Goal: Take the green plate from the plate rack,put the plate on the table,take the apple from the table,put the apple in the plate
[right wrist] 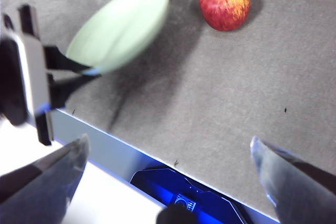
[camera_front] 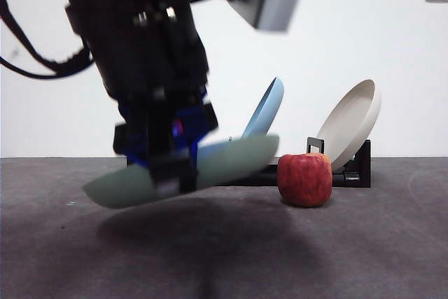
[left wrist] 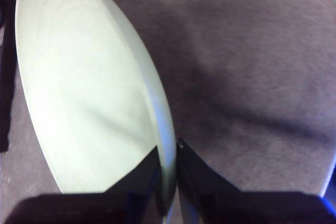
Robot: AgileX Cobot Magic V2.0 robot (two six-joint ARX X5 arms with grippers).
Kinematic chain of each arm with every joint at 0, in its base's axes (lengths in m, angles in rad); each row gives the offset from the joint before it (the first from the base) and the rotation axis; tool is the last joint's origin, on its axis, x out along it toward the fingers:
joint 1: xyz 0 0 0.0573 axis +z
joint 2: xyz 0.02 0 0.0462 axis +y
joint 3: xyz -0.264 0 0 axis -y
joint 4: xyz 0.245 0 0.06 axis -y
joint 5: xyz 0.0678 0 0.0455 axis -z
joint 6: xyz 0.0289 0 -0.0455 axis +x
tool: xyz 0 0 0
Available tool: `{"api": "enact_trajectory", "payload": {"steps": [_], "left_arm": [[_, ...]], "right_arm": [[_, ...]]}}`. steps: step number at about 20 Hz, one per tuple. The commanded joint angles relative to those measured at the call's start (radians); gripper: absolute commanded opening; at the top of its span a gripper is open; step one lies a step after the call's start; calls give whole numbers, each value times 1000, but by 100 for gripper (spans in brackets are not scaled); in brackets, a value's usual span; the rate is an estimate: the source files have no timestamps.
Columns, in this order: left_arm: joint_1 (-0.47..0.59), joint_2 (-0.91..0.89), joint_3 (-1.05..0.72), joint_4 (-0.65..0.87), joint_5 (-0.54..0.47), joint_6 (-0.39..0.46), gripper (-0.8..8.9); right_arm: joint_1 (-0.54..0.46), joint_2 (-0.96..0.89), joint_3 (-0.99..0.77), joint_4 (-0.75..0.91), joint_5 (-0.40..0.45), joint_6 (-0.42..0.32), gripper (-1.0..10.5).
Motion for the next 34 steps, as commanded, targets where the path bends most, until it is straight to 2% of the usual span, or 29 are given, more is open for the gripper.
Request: {"api": "enact_trajectory", "payload": {"steps": [1, 5, 9, 12, 17, 22, 25, 30, 32, 34], "left_arm": [[-13, 77, -9, 26, -48, 51, -6], [-35, 181, -9, 35, -84, 51, -6], [-44, 188, -9, 58, -74, 42, 11], [-44, 188, -8, 54, -74, 24, 261], [-44, 180, 13, 33, -79, 23, 295], [-44, 124, 134, -131, -69, -92, 324], [-44, 68, 224, -248, 31, -172, 324], [-43, -53, 361, -414, 224, -271, 323], [-43, -113, 405, -460, 270, -298, 323], [-43, -177, 441, -483, 275, -324, 323]], "right_arm": [[3, 1, 3, 5, -1, 3, 753], [3, 1, 3, 5, -2, 3, 753], [3, 1, 3, 5, -1, 3, 753], [3, 1, 3, 5, -2, 3, 753], [3, 1, 3, 5, -1, 4, 753], [3, 11, 3, 11, -1, 3, 753], [3, 41, 3, 65, -2, 8, 753], [7, 165, 3, 253, -1, 51, 753], [31, 249, 3, 351, 3, 68, 754], [72, 347, 3, 462, 21, 86, 754]]}}
